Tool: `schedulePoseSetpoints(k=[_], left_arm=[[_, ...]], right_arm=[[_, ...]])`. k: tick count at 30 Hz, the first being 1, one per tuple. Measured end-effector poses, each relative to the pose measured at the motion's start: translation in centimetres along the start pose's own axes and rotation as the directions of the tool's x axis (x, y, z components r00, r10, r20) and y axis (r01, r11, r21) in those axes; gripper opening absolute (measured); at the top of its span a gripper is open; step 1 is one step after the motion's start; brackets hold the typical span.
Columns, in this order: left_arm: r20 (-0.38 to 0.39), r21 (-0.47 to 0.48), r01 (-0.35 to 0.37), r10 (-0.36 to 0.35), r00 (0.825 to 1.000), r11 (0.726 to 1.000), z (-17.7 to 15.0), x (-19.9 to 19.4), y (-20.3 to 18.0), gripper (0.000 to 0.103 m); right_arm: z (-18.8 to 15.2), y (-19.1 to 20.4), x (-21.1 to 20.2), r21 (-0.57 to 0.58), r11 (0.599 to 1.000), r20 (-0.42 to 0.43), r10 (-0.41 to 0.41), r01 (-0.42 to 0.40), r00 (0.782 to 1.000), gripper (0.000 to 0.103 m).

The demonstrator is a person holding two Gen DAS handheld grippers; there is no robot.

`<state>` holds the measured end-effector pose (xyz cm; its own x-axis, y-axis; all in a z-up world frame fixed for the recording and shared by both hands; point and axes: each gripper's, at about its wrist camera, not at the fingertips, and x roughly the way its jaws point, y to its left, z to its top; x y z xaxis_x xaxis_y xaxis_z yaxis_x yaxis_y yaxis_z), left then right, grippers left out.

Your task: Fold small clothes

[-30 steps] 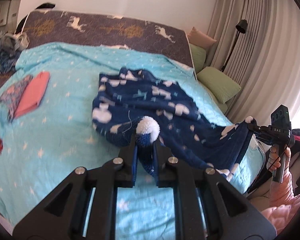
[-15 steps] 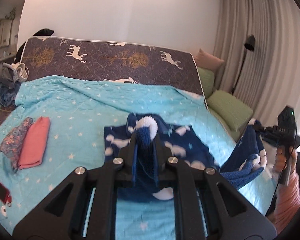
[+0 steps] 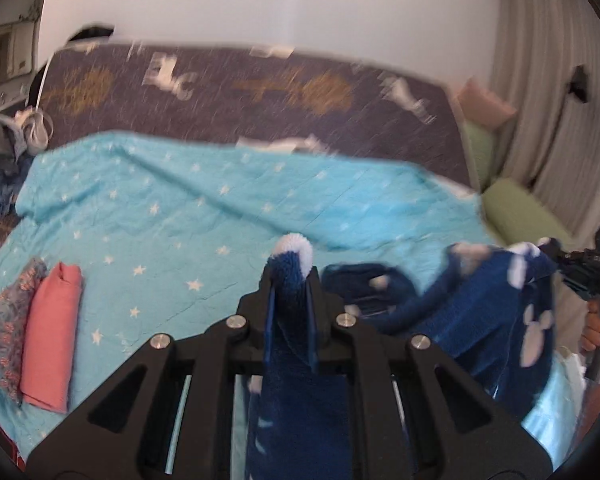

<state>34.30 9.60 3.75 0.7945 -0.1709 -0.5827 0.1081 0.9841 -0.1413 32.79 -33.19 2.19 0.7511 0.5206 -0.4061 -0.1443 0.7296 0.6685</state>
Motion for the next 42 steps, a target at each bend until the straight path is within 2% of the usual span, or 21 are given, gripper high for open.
schedulePoseSetpoints(k=[2,4,6,8,10,12,13,15,17,18,19,22,25,29,32,34,35,36,40,41,42], left_arm=[[-0.078,-0.021,-0.033,0.031,0.996,0.999,-0.9,4.7,1.0,0.015],[-0.187,-0.041,-0.084,0.075,0.979,0.996,-2.7,10.0,2.3,0.016],[-0.258,-0.054,-0.115,0.098,0.961,0.992,-4.3,13.2,3.0,0.017],[-0.275,-0.083,-0.115,0.089,0.957,0.99,-5.5,14.4,3.5,0.021],[-0.254,-0.116,-0.089,0.058,0.965,0.989,-5.7,14.2,4.0,0.026],[-0.245,-0.137,-0.082,0.047,0.968,0.987,-5.2,13.7,4.7,0.038],[-0.237,-0.142,-0.09,0.055,0.97,0.986,-4.8,13.6,4.9,0.041],[-0.208,-0.15,-0.109,0.077,0.975,0.983,-3.7,12.4,5.1,0.043],[-0.176,-0.172,-0.093,0.063,0.982,0.981,-3.0,10.5,5.2,0.043],[-0.164,-0.18,-0.082,0.052,0.985,0.98,-2.9,9.9,5.4,0.043],[-0.151,-0.182,-0.065,0.037,0.988,0.981,-3.0,8.5,5.2,0.045],[-0.142,-0.158,0.001,-0.023,0.99,0.987,-4.7,4.9,4.6,0.059],[-0.178,-0.122,0.049,-0.07,0.982,0.991,-8.5,0.8,3.7,0.069],[-0.269,-0.129,0.078,-0.11,0.957,0.989,-14.6,-3.3,3.0,0.076],[-0.336,-0.243,0.105,-0.185,0.923,0.964,-18.6,-4.6,3.0,0.076],[-0.361,-0.346,0.149,-0.278,0.89,0.926,-20.5,-4.7,2.6,0.076],[-0.358,-0.37,0.161,-0.301,0.884,0.915,-20.8,-4.7,2.4,0.076],[-0.351,-0.387,0.159,-0.305,0.885,0.908,-20.9,-4.5,2.0,0.076],[-0.318,-0.376,0.121,-0.251,0.914,0.919,-19.8,-2.3,0.6,0.076],[-0.32,-0.398,0.102,-0.242,0.916,0.912,-19.6,-1.4,0.7,0.076],[-0.312,-0.446,0.086,-0.245,0.918,0.891,-19.4,-0.7,1.0,0.073]], right_arm=[[0.5,-1.7,3.6,0.021,0.999,-0.034,-0.039,0.04,0.999,0.007],[0.3,-4.0,7.6,0.034,0.994,-0.083,-0.104,0.107,0.991,0.007],[-0.5,-6.5,11.3,0.056,0.983,-0.15,-0.165,0.175,0.975,0.009],[-1.7,-8.8,13.6,0.082,0.971,-0.203,-0.203,0.223,0.958,0.01],[-2.6,-10.3,14.5,0.108,0.97,-0.227,-0.191,0.219,0.955,0.011],[-2.6,-10.8,14.1,0.12,0.974,-0.211,-0.165,0.193,0.963,0.012],[-2.3,-10.7,13.7,0.116,0.974,-0.205,-0.169,0.195,0.964,0.014],[-1.8,-10.2,13.0,0.092,0.972,-0.194,-0.196,0.217,0.961,0.019],[-1.3,-9.2,11.7,0.067,0.968,-0.179,-0.228,0.243,0.957,0.022],[-1.2,-8.7,11.1,0.064,0.968,-0.167,-0.229,0.243,0.959,0.026],[-1.1,-7.7,9.6,0.058,0.97,-0.133,-0.226,0.235,0.965,0.037],[-1.6,-5.5,5.3,0.001,0.974,-0.063,-0.224,0.224,0.973,0.062],[-4.1,-5.1,0.8,-0.017,0.98,-0.078,-0.198,0.198,0.977,0.069],[-9.9,-6.7,-4.5,-0.009,0.982,-0.176,-0.188,0.19,0.966,0.07],[-15.0,-8.7,-7.4,0.104,0.98,-0.236,-0.141,0.169,0.961,0.071],[-17.7,-9.8,-8.0,0.19,0.972,-0.278,-0.081,0.137,0.957,0.071],[-18.9,-10.1,-7.9,0.229,0.968,-0.286,-0.036,0.105,0.958,0.071],[-19.5,-10.2,-7.5,0.258,0.964,-0.289,0.008,0.07,0.957,0.071],[-19.2,-10.5,-4.2,0.336,0.942,-0.273,0.091,0.007,0.958,0.08],[-19.0,-10.8,-3.4,0.354,0.935,-0.265,0.081,0.019,0.961,0.08],[-18.6,-11.1,-2.7,0.382,0.924,-0.246,0.069,0.032,0.967,0.08]])
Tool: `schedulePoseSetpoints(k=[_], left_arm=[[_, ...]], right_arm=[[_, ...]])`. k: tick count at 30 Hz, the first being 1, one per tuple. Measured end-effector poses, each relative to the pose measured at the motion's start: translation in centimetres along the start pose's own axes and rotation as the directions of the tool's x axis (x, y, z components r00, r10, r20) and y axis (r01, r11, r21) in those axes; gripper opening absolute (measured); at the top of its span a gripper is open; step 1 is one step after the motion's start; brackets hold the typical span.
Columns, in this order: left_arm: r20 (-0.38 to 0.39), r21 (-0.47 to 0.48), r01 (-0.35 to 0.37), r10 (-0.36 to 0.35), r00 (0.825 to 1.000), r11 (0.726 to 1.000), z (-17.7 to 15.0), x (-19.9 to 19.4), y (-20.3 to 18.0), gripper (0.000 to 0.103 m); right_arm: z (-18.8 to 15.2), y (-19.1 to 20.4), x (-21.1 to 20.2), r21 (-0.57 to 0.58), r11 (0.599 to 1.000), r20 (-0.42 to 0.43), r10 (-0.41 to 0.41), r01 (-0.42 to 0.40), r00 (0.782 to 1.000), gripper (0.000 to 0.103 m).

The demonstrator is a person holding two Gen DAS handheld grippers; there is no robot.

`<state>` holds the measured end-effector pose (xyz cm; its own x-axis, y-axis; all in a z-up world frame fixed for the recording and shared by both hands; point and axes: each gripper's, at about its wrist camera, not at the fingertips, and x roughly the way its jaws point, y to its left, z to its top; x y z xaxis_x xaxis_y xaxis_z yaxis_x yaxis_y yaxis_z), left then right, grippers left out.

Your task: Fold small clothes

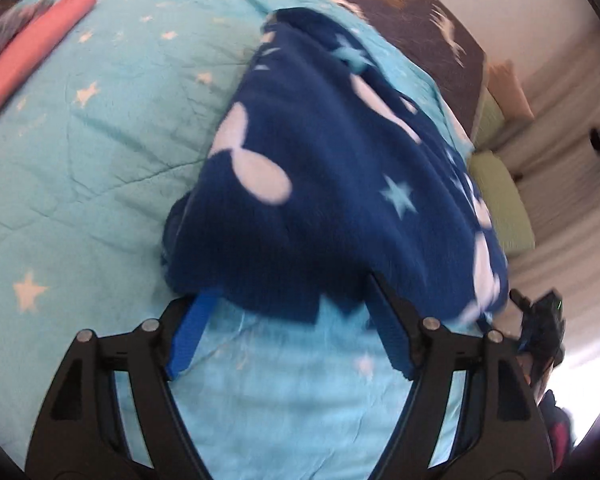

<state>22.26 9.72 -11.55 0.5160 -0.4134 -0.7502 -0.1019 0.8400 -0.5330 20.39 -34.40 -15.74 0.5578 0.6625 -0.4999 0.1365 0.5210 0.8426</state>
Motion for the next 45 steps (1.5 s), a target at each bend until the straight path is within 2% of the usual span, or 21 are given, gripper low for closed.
schedulePoseSetpoints(k=[1,2,3,4,5,8,13,16,21,24,26,27,29,31,32,36,37,39,42,43,45], left_arm=[[0.015,-0.031,0.007,-0.007,1.0,0.999,0.2,0.1,0.3,0.068],[0.029,-0.043,0.018,-0.016,0.999,0.999,0.5,0.2,0.2,0.048],[0.028,-0.031,0.059,-0.058,0.998,0.998,0.9,0.3,-0.1,0.03],[0.036,-0.026,0.077,-0.076,0.996,0.997,1.2,0.1,-0.4,0.029],[0.049,-0.02,0.076,-0.075,0.996,0.997,1.3,-0.2,-0.6,0.024],[0.107,0.07,0.056,-0.063,0.992,0.996,1.1,-2.9,-2.8,0.019],[0.108,0.164,0.077,-0.096,0.989,0.983,-2.0,-7.8,-4.0,0.019],[0.071,0.216,0.08,-0.098,0.993,0.973,-6.4,-10.8,-3.9,0.019],[-0.021,0.243,0.051,-0.048,0.999,0.969,-14.3,-14.3,-2.6,0.019],[-0.082,0.248,0.024,-0.003,0.997,0.968,-17.2,-14.8,-1.6,0.019],[-0.093,0.278,-0.006,0.033,0.995,0.96,-17.9,-15.0,-1.2,0.019],[-0.086,0.304,-0.053,0.083,0.993,0.951,-17.9,-15.3,-1.1,0.019],[-0.041,0.34,-0.157,0.181,0.983,0.927,-17.6,-16.3,-0.7,0.019],[0.098,0.348,-0.275,0.257,0.962,0.896,-16.8,-18.8,-0.5,0.022],[0.156,0.339,-0.296,0.257,0.954,0.893,-16.3,-20.1,-0.5,0.029],[0.31,0.329,-0.232,0.127,0.942,0.915,-13.4,-22.4,-1.7,0.071],[0.314,0.342,-0.203,0.092,0.945,0.918,-12.9,-22.2,-1.9,0.073],[0.275,0.352,-0.147,0.048,0.96,0.924,-11.1,-20.2,-2.1,0.073],[0.19,0.343,-0.116,0.052,0.98,0.932,-8.0,-15.7,-2.2,0.073],[0.161,0.341,-0.108,0.055,0.985,0.934,-6.9,-14.1,-2.2,0.073],[0.121,0.332,-0.097,0.06,0.991,0.938,-5.3,-11.8,-2.1,0.073]], right_arm=[[0.5,0.0,0.4,0.029,1.0,0.023,0.0,-0.001,1.0,0.08],[1.2,0.1,0.7,0.056,0.998,0.05,0.009,-0.012,0.999,0.081],[1.6,0.3,1.0,0.065,0.998,0.056,0.009,-0.012,0.998,0.074],[2.0,0.5,1.4,0.061,0.998,0.052,-0.01,0.007,0.999,0.035],[2.4,1.2,2.1,0.027,0.997,0.032,-0.076,0.075,0.997,0.027],[2.0,3.2,1.2,-0.036,0.992,0.062,-0.116,0.119,0.991,0.023],[-1.0,6.6,-3.9,-0.13,0.989,0.075,-0.065,0.074,0.995,0.023],[-4.4,6.9,-7.2,-0.189,0.979,0.065,-0.065,0.076,0.996,0.023],[-13.8,3.6,-12.0,-0.187,0.975,-0.012,-0.12,0.116,0.993,0.023],[-17.4,1.8,-13.3,-0.161,0.976,-0.054,-0.155,0.145,0.986,0.024],[-18.7,1.5,-13.7,-0.194,0.965,-0.057,-0.192,0.178,0.98,0.029],[-18.8,1.5,-13.8,-0.207,0.958,-0.066,-0.217,0.2,0.974,0.036],[-18.9,1.7,-13.9,-0.234,0.921,-0.054,-0.333,0.312,0.941,0.042],[-18.4,2.0,-14.3,-0.257,0.888,-0.022,-0.4,0.382,0.916,0.047],[-18.1,2.3,-14.4,-0.259,0.876,-0.002,-0.421,0.406,0.907,0.048],[-16.7,4.1,-16.3,-0.268,0.813,0.145,-0.497,0.517,0.856,0.048],[-16.1,5.0,-16.6,-0.276,0.796,0.183,-0.506,0.538,0.843,0.049],[-15.0,5.9,-16.8,-0.313,0.785,0.226,-0.484,0.534,0.845,0.056],[-12.4,6.8,-15.5,-0.377,0.792,0.25,-0.412,0.48,0.876,0.061],[-11.0,6.8,-14.9,-0.373,0.8,0.239,-0.406,0.469,0.882,0.061],[-8.4,6.4,-13.3,-0.368,0.834,0.184,-0.368,0.411,0.912,0.061]])
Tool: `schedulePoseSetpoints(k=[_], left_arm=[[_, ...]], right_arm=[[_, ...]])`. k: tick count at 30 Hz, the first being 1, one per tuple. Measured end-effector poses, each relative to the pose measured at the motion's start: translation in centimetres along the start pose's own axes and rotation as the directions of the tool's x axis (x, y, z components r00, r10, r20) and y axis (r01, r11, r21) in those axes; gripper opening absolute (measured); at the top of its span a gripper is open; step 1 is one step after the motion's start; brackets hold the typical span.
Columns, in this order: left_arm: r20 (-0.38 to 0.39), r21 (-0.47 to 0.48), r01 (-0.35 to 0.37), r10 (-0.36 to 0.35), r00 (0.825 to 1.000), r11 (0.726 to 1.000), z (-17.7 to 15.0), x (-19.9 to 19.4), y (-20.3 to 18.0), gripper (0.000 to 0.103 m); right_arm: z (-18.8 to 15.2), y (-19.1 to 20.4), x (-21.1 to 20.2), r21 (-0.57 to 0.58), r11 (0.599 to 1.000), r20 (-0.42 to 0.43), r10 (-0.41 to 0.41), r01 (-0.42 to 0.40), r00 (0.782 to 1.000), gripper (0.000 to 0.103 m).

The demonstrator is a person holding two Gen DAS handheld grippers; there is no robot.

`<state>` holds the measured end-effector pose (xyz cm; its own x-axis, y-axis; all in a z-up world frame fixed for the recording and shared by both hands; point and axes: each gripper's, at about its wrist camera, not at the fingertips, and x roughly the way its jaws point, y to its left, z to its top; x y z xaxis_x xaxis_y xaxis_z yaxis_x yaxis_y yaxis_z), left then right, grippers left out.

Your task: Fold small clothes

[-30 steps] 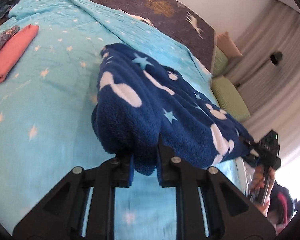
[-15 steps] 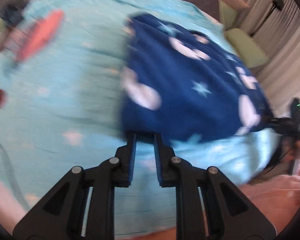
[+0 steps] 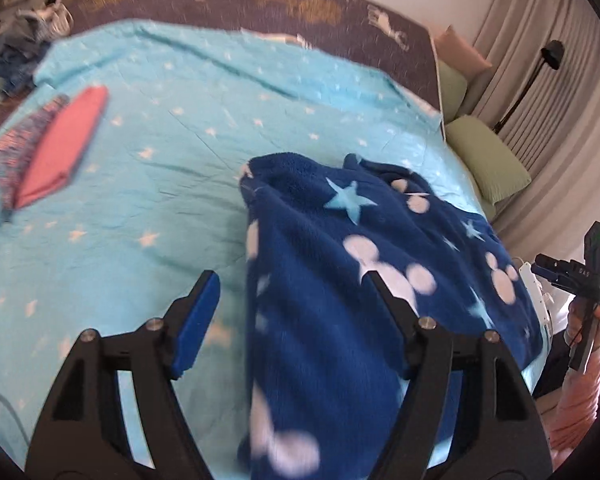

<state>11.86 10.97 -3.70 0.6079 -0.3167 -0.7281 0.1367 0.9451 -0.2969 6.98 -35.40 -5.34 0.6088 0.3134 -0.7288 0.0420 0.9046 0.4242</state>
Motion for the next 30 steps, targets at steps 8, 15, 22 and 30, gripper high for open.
schedulePoseSetpoints(k=[8,15,22,30], left_arm=[[-0.067,-0.063,0.006,-0.01,0.998,0.998,3.8,7.2,2.3,0.073],[0.034,-0.057,0.148,-0.147,0.989,0.987,5.4,7.1,1.8,0.015],[0.228,0.11,0.063,-0.087,0.97,0.992,3.9,1.5,0.2,0.016],[0.046,-0.032,-0.059,0.061,0.997,0.998,1.3,7.2,4.1,0.038]], right_arm=[[5.1,-1.3,8.0,0.027,0.999,-0.095,0.02,-0.017,0.995,0.061],[6.6,-1.5,11.1,0.054,0.975,-0.065,0.221,-0.217,0.973,0.011],[6.2,0.9,4.4,-0.115,0.924,0.164,0.381,-0.366,0.91,0.011],[5.0,-2.2,12.9,0.055,0.996,-0.08,0.078,-0.074,0.994,0.027]])
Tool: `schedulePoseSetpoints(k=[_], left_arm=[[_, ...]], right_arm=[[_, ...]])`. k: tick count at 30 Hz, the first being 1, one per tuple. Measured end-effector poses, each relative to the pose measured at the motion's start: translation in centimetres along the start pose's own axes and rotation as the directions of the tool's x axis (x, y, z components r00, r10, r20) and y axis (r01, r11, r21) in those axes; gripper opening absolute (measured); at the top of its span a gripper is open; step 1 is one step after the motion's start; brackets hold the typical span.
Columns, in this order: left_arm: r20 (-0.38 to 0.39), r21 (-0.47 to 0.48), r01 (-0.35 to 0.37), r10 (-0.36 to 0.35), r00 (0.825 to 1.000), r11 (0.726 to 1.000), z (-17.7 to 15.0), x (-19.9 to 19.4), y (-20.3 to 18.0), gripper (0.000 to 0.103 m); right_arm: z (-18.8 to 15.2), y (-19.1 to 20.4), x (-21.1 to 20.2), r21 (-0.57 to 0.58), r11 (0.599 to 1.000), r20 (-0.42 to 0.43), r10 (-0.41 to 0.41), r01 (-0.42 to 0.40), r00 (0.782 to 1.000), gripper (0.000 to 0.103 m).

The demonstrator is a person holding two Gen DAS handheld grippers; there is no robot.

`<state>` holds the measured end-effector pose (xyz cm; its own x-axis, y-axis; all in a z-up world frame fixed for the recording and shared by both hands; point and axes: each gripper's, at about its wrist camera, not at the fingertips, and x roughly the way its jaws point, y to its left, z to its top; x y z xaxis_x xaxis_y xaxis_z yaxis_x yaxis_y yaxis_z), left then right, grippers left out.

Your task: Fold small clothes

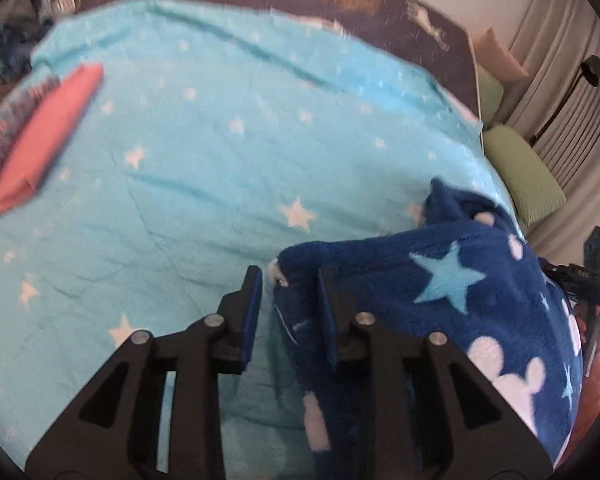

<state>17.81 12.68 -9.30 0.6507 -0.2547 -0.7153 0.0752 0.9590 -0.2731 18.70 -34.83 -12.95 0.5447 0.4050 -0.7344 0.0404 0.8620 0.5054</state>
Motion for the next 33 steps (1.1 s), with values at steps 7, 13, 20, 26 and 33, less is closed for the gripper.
schedulePoseSetpoints(k=[7,13,20,26,33], left_arm=[[0.155,0.019,0.043,-0.046,0.987,0.999,0.0,-8.4,-1.3,0.054],[0.008,0.178,-0.017,0.015,1.0,0.984,-6.4,-8.1,-4.5,0.064],[-0.061,-0.019,-0.021,0.02,0.998,1.0,-10.6,-7.3,-0.3,0.07],[0.022,0.039,-0.012,0.011,1.0,0.999,-11.1,-11.6,-2.0,0.069],[-0.04,0.081,-0.064,0.068,0.997,0.995,-12.6,-10.4,-3.2,0.083]], right_arm=[[-2.9,3.6,-10.6,-0.08,0.99,0.233,-0.097,0.119,0.968,0.047],[-11.5,10.9,-12.2,-0.321,0.917,0.029,0.26,-0.238,0.965,0.048],[-17.2,9.6,-6.5,-0.319,0.945,0.044,-0.069,0.079,0.997,0.048],[-18.1,10.1,-10.3,-0.272,0.96,0.092,-0.05,0.073,0.995,0.049],[-20.4,10.1,-10.5,-0.287,0.956,0.04,-0.042,0.052,0.998,0.055]])
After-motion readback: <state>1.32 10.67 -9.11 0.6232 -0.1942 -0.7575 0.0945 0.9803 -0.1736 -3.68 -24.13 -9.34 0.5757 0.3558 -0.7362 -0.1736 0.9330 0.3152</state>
